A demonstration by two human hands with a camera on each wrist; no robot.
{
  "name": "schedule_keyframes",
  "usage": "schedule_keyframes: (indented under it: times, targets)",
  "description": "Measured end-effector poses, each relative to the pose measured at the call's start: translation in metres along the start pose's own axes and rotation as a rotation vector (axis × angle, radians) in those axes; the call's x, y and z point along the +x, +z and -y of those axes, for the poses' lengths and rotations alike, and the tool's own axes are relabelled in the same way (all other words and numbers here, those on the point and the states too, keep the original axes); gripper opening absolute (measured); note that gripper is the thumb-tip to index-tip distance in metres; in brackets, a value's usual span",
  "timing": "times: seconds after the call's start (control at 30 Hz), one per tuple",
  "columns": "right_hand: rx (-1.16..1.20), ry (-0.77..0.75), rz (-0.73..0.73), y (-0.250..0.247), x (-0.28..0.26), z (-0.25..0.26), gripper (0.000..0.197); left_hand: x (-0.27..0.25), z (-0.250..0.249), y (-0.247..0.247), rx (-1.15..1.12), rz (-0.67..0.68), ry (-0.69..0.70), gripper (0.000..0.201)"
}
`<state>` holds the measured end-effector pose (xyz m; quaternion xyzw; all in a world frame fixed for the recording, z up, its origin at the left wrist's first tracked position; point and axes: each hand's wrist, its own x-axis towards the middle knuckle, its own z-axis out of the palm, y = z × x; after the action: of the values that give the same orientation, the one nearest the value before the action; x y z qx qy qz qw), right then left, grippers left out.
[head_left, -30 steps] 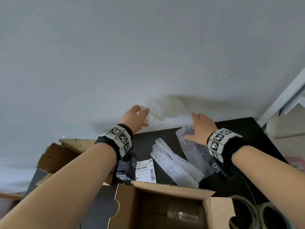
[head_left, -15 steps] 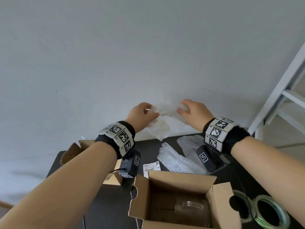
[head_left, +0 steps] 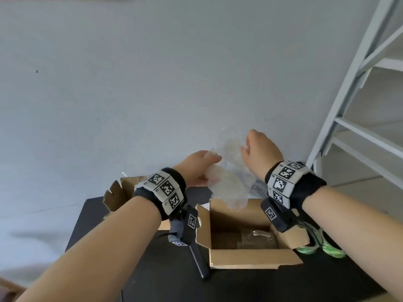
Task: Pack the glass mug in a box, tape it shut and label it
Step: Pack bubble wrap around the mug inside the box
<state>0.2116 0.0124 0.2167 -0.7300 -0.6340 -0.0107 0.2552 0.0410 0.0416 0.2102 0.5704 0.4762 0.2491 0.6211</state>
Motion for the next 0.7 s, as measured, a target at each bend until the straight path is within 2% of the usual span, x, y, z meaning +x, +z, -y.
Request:
schedule_keyframes:
  times: [0.1, 0.2, 0.27, 0.33, 0.37, 0.43, 0.5, 0.57, 0.67, 0.7]
  targets:
    - [0.05, -0.063, 0.069, 0.004, -0.022, 0.01, 0.021, -0.019, 0.0, 0.005, 0.019, -0.004, 0.055, 0.027]
    - [0.226, -0.153, 0.216, 0.006, -0.035, 0.016, 0.015, -0.034, -0.003, 0.001, 0.073, -0.025, 0.124, 0.012]
    - [0.319, -0.196, 0.273, 0.005, -0.037, 0.021, 0.017, -0.043, -0.006, -0.001, 0.105, -0.011, 0.148, 0.015]
    - [0.386, -0.161, 0.258, 0.003, -0.036, 0.024, 0.019, -0.048, -0.011, -0.003, 0.115, -0.022, 0.156, 0.017]
    - [0.42, -0.114, 0.236, 0.001, -0.034, 0.025, 0.025, -0.049, -0.013, -0.004, 0.122, -0.033, 0.155, 0.021]
    - [0.456, -0.028, 0.196, -0.004, -0.029, 0.024, 0.05, -0.049, -0.018, -0.002, 0.148, -0.055, 0.145, 0.032]
    - [0.477, -0.002, 0.211, -0.01, -0.022, 0.022, 0.066, -0.047, -0.023, 0.002, 0.196, -0.05, 0.145, 0.038]
    - [0.438, -0.008, 0.221, -0.012, -0.017, 0.015, 0.053, -0.043, -0.028, 0.009, 0.287, -0.056, 0.163, 0.034]
    - [0.35, -0.005, 0.143, -0.014, -0.009, -0.002, 0.012, -0.034, -0.03, 0.017, 0.468, -0.099, 0.159, 0.036]
    - [0.323, 0.006, 0.137, -0.014, -0.006, -0.008, 0.018, -0.029, -0.03, 0.019, 0.501, -0.106, 0.139, 0.037]
